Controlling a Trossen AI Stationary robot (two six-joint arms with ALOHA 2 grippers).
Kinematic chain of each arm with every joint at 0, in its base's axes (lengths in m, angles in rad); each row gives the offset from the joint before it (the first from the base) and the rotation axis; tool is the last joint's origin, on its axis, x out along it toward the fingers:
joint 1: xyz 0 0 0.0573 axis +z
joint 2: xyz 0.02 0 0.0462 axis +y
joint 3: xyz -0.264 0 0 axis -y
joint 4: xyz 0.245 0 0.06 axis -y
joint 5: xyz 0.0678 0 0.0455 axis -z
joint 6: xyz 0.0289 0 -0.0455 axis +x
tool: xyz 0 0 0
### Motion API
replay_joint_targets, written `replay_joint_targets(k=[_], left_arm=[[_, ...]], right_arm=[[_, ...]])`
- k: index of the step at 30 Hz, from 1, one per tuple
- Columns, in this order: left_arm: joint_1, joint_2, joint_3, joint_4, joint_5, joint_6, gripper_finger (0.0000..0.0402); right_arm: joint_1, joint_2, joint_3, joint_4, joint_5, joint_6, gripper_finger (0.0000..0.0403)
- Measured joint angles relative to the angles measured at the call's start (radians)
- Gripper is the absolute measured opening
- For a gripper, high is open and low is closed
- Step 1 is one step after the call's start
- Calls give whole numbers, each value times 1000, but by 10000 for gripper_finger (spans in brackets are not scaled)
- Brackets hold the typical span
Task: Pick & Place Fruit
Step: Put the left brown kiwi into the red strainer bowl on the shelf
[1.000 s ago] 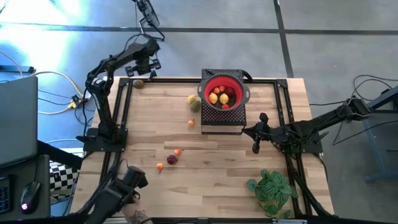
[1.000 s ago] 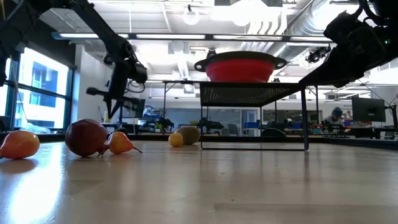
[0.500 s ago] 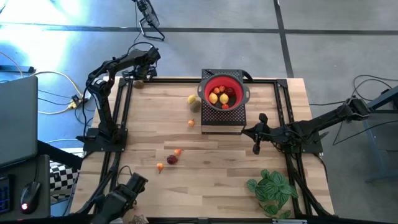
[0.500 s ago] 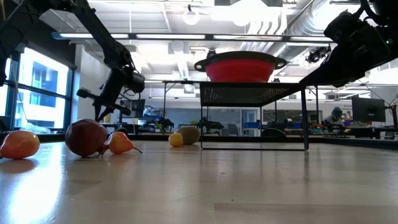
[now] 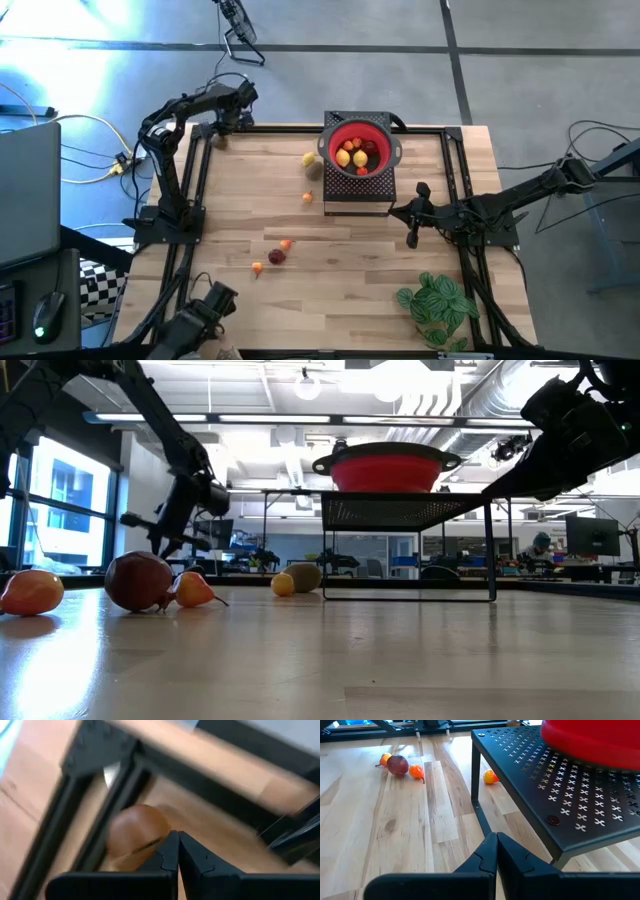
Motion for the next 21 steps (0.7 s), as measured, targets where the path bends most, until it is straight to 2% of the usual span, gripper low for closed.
replay_joint_targets(k=[5,9,13,15,17,21], left_arm=[[-7,0,-85,6,80,9,0],[-17,0,-96,-3,202,134,0],[-74,0,-86,0,276,228,0],[-108,0,-72,21,267,286,0],[-136,0,-49,30,211,319,0],[-146,0,24,-72,111,296,0]], right_arm=[[0,0,0,0,0,-10,2],[0,0,0,0,0,-41,2],[0,0,0,0,0,-50,2],[0,0,0,0,-1,-50,2],[0,0,0,0,-1,-50,2],[0,0,0,0,-1,-42,2]])
